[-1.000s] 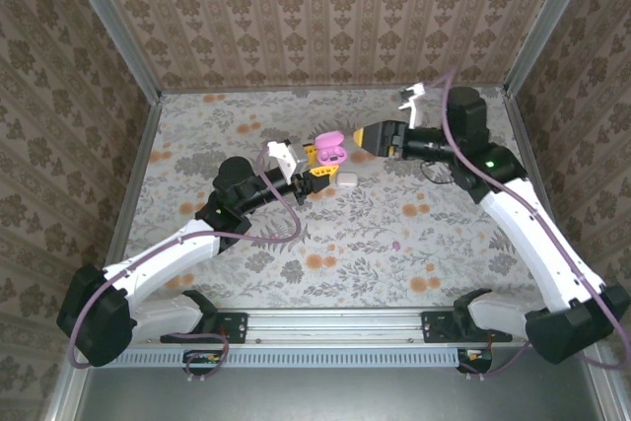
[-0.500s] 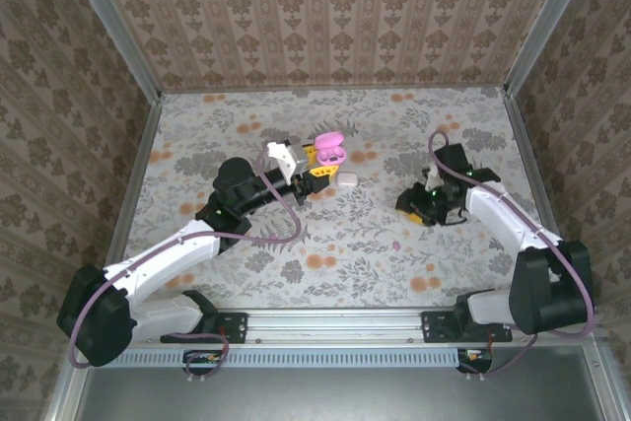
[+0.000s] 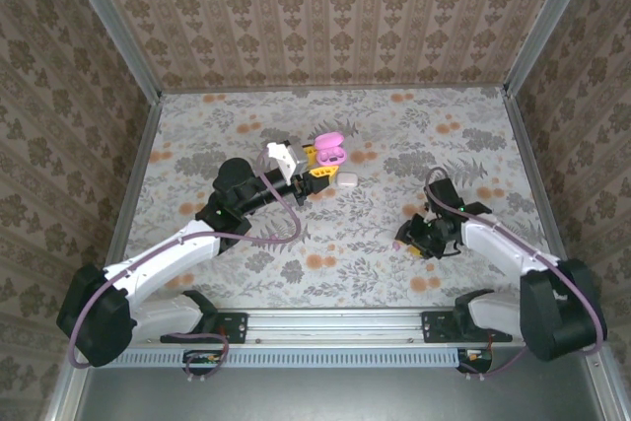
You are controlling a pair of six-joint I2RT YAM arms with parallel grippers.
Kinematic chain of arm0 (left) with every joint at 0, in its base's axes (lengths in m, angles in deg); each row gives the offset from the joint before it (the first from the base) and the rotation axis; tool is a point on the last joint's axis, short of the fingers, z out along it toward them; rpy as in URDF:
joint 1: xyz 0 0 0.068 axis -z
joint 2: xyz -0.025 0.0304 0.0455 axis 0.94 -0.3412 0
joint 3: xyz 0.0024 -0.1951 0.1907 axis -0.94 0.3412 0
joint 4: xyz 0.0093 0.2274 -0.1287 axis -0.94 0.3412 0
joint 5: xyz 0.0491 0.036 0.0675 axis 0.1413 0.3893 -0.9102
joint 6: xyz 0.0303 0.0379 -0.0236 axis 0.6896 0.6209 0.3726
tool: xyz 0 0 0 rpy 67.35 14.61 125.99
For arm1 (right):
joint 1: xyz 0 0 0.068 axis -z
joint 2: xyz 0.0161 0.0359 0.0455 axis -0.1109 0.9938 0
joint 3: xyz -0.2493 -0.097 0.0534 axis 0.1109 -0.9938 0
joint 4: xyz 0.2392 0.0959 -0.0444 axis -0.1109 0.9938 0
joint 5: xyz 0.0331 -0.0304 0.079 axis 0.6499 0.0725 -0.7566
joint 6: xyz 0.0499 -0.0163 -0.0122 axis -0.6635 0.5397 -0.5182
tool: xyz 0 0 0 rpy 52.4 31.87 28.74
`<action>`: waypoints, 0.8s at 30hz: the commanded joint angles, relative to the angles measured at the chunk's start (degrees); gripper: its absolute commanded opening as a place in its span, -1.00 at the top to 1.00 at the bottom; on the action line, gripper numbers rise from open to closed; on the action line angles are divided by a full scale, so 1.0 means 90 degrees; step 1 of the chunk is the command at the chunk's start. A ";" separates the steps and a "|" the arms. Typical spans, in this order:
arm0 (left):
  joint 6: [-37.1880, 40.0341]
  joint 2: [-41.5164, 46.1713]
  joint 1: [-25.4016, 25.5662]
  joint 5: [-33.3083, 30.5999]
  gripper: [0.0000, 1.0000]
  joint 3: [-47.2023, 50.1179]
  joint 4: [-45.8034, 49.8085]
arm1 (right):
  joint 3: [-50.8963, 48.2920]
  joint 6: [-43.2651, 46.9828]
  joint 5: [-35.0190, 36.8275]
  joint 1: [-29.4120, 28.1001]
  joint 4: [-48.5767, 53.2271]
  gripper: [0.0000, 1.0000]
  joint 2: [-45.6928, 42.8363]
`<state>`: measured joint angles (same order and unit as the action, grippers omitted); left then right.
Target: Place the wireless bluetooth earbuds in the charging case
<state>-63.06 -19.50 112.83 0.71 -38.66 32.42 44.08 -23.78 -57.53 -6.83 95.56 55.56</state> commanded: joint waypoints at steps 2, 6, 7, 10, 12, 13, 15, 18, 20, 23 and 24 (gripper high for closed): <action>-0.0090 0.0165 0.0050 0.0064 0.33 0.0092 -0.0262 | -0.0253 0.0056 -0.0235 0.0150 -0.0446 0.23 -0.0167; -0.0082 0.0131 0.0043 0.0069 0.33 0.0034 -0.0252 | -0.0218 0.0557 -0.0408 0.0233 -0.0284 0.27 0.0193; -0.0082 0.0121 0.0050 0.0090 0.33 0.0015 -0.0236 | -0.0158 0.0677 -0.0456 0.0244 -0.0243 0.28 0.0300; -0.0106 0.0123 0.0046 0.0111 0.33 0.0006 -0.0241 | -0.0016 0.0882 -0.0655 0.0238 -0.0165 0.29 0.0511; -0.0150 0.0116 0.0046 0.0112 0.33 0.0009 -0.0248 | -0.0019 0.0935 -0.0577 0.0235 -0.0178 0.33 0.0574; -0.0162 0.0117 0.0052 0.0112 0.34 0.0012 -0.0262 | 0.0004 0.0972 -0.0520 0.0242 -0.0191 0.33 0.0610; -0.0175 0.0126 0.0061 0.0102 0.34 0.0012 -0.0265 | 0.0025 0.1044 -0.0645 0.0235 -0.0303 0.36 0.0661; -0.0153 0.0129 0.0060 0.0089 0.33 -0.0003 -0.0247 | 0.0035 0.1095 -0.0694 0.0239 -0.0438 0.37 0.0719; -0.0156 0.0119 0.0059 0.0071 0.33 0.0000 -0.0242 | 0.0044 0.1125 -0.0808 0.0236 -0.0504 0.36 0.0753; -0.0160 0.0087 0.0059 0.0096 0.33 -0.0012 -0.0233 | 0.0042 0.1149 -0.0839 0.0235 -0.0485 0.37 0.0801; -0.0166 0.0088 0.0061 0.0093 0.34 -0.0013 -0.0235 | 0.0044 0.1167 -0.0841 0.0242 -0.0476 0.37 0.0836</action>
<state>-63.47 -19.50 112.83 0.89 -38.36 32.42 43.25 -14.64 -63.61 -4.86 91.60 62.12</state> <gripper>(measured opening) 0.361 0.315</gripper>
